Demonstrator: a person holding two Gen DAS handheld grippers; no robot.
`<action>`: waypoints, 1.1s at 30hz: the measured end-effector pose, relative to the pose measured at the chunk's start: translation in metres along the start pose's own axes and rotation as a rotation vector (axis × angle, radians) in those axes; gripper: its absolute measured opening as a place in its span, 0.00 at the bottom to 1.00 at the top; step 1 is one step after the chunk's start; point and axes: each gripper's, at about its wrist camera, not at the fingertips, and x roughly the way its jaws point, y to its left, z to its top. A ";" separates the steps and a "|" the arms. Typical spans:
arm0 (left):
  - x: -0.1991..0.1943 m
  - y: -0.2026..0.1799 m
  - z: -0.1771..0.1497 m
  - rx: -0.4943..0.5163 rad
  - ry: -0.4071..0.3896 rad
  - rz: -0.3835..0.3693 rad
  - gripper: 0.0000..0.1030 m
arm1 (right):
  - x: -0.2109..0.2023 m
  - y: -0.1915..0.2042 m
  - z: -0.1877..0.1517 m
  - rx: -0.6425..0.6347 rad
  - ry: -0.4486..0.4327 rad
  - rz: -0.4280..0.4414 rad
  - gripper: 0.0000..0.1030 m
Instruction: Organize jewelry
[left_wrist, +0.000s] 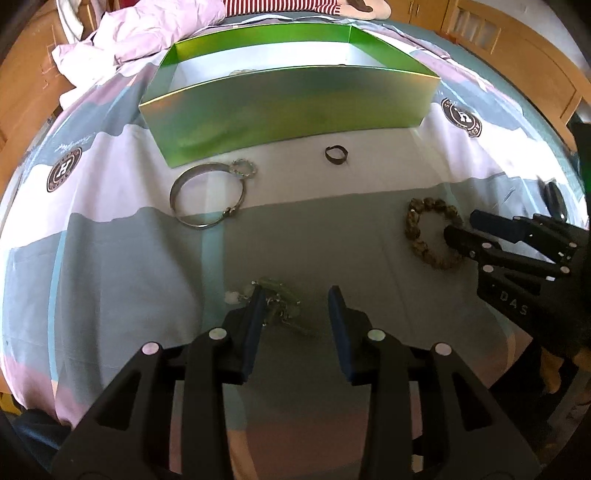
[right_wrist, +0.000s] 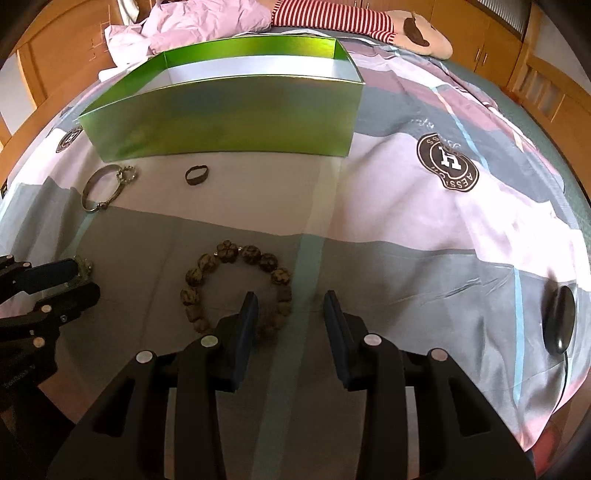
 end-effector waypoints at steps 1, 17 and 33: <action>0.000 0.000 0.000 -0.001 0.000 0.010 0.29 | 0.000 0.000 0.000 0.001 -0.001 0.002 0.36; -0.011 -0.004 0.001 -0.036 -0.054 0.096 0.12 | -0.021 0.009 0.002 -0.018 -0.061 0.000 0.08; -0.048 0.020 0.011 -0.123 -0.119 0.064 0.12 | -0.077 0.000 0.030 0.024 -0.206 0.025 0.08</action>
